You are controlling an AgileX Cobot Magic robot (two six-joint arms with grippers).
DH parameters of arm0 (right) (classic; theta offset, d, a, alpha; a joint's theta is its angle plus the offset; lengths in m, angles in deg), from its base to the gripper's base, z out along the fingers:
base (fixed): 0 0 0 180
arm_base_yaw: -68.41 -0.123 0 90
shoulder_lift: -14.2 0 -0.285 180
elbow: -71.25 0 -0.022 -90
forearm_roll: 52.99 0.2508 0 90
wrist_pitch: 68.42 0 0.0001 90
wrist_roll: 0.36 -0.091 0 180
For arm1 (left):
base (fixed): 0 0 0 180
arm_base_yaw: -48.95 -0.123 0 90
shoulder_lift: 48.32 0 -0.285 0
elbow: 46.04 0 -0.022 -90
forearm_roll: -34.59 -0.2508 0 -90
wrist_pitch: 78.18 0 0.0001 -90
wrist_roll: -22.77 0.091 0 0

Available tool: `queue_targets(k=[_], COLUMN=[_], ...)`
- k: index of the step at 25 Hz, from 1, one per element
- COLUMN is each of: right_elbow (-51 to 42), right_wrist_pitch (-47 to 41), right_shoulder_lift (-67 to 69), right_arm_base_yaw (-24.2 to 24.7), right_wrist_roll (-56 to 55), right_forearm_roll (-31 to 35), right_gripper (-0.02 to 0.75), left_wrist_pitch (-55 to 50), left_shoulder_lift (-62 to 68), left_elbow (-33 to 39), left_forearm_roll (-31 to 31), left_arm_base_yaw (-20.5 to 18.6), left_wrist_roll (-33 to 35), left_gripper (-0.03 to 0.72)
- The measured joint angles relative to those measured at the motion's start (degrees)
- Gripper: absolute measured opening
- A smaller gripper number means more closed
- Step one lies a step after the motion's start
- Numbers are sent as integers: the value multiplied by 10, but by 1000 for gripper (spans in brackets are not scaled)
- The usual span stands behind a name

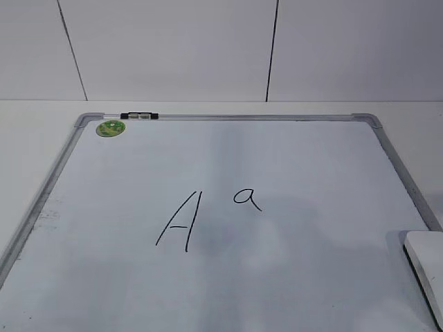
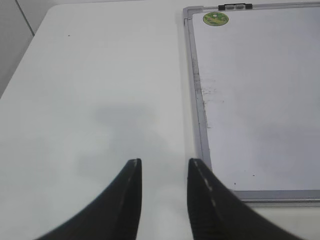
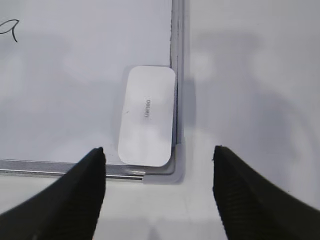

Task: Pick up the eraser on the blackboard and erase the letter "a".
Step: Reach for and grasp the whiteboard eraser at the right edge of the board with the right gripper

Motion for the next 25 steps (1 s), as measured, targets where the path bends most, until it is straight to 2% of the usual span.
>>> queue_targets(k=[14, 19, 25], right_elbow=[6, 6, 6], right_wrist_pitch=[5, 3, 0], right_shoulder_lift=[109, 146, 191], right_arm_base_yaw=[0, 0, -24], right_wrist_roll=[-29, -36, -50], right_forearm_roll=[70, 80, 76], right_gripper=[540, 540, 540], left_wrist_pitch=[0, 0, 0], left_shoulder_lift=[0, 0, 0], left_elbow=[0, 0, 0], left_forearm_roll=[0, 0, 0], left_arm_base_yaw=[0, 0, 0], left_wrist_roll=[0, 0, 0], left_gripper=[235, 235, 235])
